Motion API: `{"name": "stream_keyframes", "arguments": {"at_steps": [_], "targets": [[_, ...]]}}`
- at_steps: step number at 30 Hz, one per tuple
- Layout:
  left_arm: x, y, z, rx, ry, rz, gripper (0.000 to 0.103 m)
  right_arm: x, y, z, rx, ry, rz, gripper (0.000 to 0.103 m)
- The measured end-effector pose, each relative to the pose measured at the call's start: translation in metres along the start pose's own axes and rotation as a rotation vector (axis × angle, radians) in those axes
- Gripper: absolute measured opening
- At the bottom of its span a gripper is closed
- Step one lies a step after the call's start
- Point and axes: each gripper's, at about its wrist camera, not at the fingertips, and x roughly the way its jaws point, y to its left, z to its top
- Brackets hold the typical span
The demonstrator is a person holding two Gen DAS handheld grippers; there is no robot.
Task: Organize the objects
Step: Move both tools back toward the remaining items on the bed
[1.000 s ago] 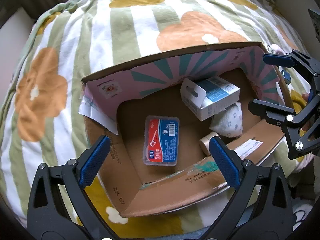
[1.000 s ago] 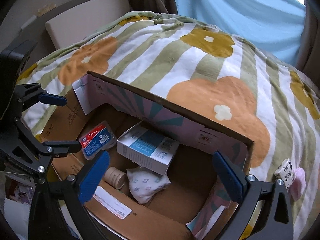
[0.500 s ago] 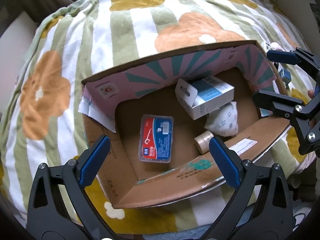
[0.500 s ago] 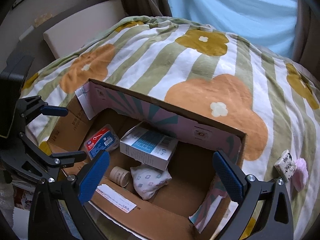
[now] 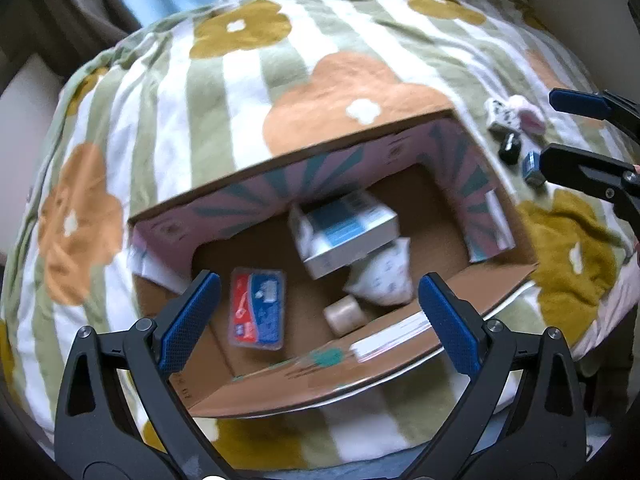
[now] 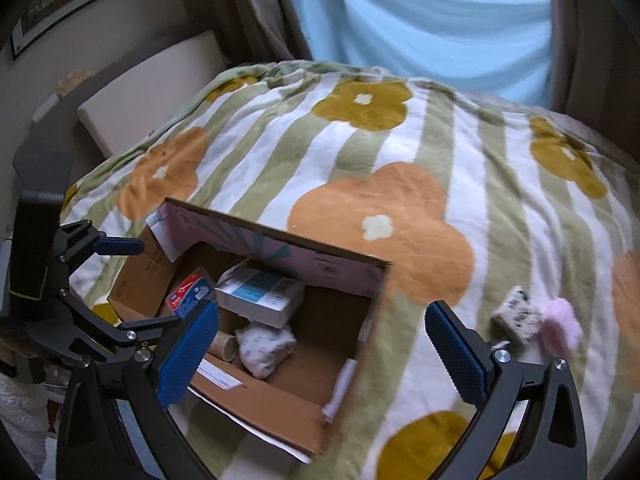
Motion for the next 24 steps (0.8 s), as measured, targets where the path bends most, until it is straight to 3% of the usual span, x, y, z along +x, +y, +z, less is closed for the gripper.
{"name": "stream_keyframes", "arguments": {"at_steps": [13, 24], "targets": [[-0.033, -0.094, 0.045, 0.084, -0.106, -0.060, 0.099, -0.075, -0.080, -0.018, 0.046, -0.063, -0.104, 0.103], [-0.034, -0.182, 0.067, 0.113, -0.206, -0.146, 0.099, -0.106, -0.158, -0.049, 0.137, -0.102, -0.166, 0.103]]}}
